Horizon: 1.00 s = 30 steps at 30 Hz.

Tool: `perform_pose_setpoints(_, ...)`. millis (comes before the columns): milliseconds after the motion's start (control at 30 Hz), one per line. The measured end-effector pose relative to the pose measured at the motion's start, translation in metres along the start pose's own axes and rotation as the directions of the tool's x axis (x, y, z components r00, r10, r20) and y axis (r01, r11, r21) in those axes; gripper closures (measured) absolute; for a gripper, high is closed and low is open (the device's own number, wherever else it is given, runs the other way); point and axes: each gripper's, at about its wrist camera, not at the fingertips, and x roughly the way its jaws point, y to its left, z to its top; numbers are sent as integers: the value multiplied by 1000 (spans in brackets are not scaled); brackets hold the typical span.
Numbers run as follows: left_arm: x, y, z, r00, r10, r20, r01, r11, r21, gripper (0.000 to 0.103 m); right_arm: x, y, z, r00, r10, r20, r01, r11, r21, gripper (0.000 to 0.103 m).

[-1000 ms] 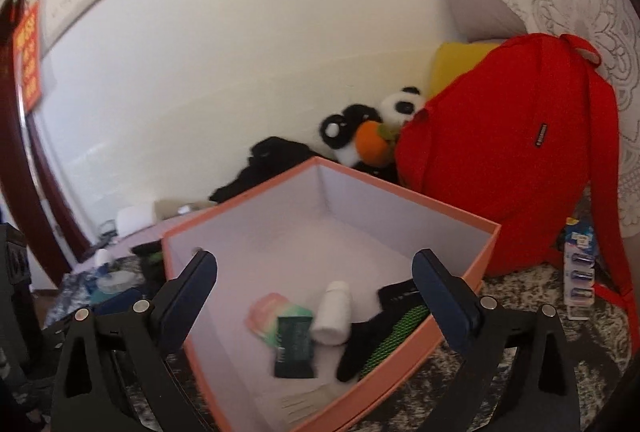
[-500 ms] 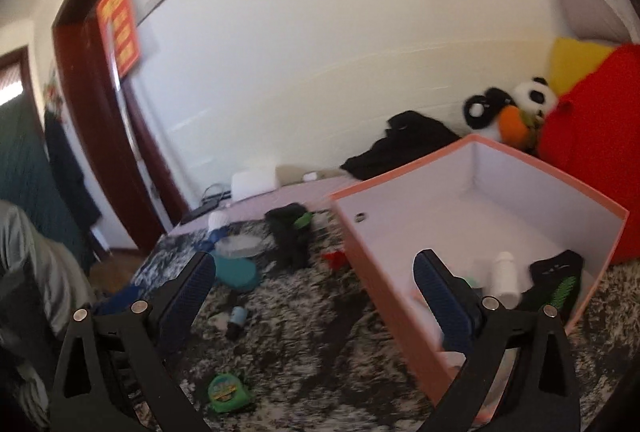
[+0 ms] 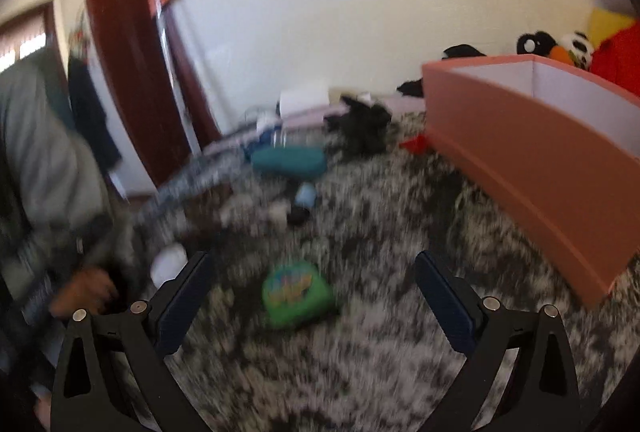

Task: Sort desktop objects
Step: 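Grasp the white round lid with the left gripper while right gripper approaches green tape measure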

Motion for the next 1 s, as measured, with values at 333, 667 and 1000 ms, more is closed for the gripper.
perform_pose_setpoints(333, 42, -9, -32, 994, 64, -90, -54, 994, 100, 7, 44, 24, -32, 985, -143, -92, 127, 978, -164, 1)
perform_pose_setpoints(667, 101, 36, -43, 934, -23, -356, -32, 988, -149, 7, 92, 18, -24, 956, -127, -265, 91, 985, -144, 0)
perform_pose_setpoints(1000, 130, 12, -42, 903, 115, -415, -110, 993, 37, 40, 101, 26, -24, 940, -180, -291, 122, 971, -207, 10)
